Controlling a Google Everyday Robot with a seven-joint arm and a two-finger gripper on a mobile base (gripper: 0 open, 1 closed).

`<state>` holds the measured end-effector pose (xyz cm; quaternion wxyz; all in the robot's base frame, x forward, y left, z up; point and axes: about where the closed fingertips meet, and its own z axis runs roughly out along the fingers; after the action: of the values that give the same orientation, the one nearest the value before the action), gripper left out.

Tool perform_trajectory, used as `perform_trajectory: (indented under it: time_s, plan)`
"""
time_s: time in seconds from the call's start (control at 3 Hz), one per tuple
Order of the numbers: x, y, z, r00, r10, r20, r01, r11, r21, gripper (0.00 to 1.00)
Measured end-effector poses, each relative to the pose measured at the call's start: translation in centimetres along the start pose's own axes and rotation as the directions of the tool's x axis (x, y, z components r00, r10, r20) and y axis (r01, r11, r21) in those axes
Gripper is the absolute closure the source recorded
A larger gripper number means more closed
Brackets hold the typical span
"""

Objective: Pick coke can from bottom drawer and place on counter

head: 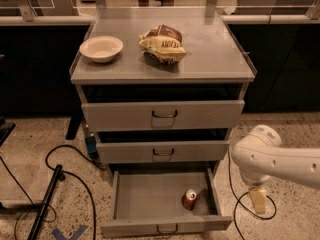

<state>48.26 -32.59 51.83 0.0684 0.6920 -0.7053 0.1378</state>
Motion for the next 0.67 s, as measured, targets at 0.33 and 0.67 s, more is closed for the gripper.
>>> perform_trajectory:
  time_s: [0.33, 0.67]
  plan:
    - [2.8, -0.5, 3.1, 0.990, 0.026, 0.139, -0.038, 0.9957, 0.085, 0.00]
    - [4.5, -1.4, 3.9, 0.982, 0.050, 0.181, -0.071, 0.9914, 0.110, 0.00]
